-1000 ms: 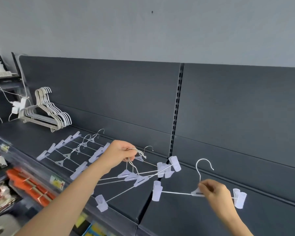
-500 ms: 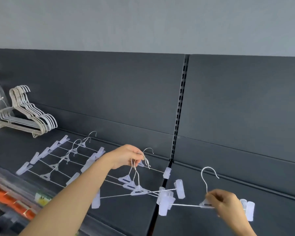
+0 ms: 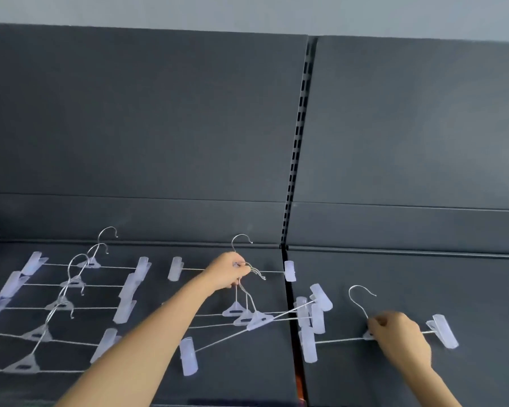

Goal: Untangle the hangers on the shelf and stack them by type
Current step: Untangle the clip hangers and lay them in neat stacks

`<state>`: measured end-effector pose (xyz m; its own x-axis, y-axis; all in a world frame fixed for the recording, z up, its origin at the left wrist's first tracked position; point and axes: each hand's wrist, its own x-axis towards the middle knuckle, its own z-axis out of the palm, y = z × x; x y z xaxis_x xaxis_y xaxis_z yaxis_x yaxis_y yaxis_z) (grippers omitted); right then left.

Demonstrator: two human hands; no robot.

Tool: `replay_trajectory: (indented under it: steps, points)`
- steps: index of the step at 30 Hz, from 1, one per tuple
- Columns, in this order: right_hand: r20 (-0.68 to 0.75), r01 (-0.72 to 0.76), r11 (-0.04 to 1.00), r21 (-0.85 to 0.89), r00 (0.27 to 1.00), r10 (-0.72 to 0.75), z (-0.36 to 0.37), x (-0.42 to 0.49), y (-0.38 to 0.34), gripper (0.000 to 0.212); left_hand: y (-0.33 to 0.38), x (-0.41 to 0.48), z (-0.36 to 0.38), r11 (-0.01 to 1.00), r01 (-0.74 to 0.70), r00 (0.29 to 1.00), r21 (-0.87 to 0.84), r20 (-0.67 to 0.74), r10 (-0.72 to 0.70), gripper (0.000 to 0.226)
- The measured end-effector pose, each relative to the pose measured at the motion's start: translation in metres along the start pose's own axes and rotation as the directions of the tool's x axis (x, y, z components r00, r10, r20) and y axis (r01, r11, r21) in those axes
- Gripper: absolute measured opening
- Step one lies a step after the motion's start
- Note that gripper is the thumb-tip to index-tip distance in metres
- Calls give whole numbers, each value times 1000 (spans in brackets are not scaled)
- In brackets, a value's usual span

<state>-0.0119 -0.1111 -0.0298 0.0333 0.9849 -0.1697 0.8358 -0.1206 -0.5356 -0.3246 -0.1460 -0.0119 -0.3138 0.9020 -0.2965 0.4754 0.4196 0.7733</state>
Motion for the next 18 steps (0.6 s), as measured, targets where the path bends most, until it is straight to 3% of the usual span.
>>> replay_trajectory:
  steps: [4, 6, 9, 12, 14, 16, 18]
  points:
    - [-79, 42, 984, -175, 995, -57, -5, -1, -2, 24, -7, -23, -10, 964, -49, 958, 260, -260, 119, 39]
    - [-173, 109, 956, -271, 972, -159, -4, -2, -10, 19, -15, -50, -13, 936, -106, 957, 334, -220, 187, 41]
    - [-233, 360, 898, -252, 879, -417, 5, -14, -42, 16, -30, -87, -5, 840, -97, 990, 533, -35, 136, 61]
    - [55, 672, 704, -229, 731, -680, 30, -36, -79, 24, -42, -101, 10, 661, -95, 993, 744, 24, 115, 65]
    - [272, 750, 591, -298, 660, -701, 51, -44, -92, 33, -47, -104, 12, 647, -103, 988, 755, 0, 157, 55]
    - [342, 757, 537, -373, 650, -679, 67, -42, -98, 31, -55, -103, 10, 671, -96, 979, 736, -51, 196, 45]
    - [294, 764, 489, -421, 625, -723, 78, -39, -102, 16, -61, -101, 6, 678, -83, 972, 731, -92, 218, 34]
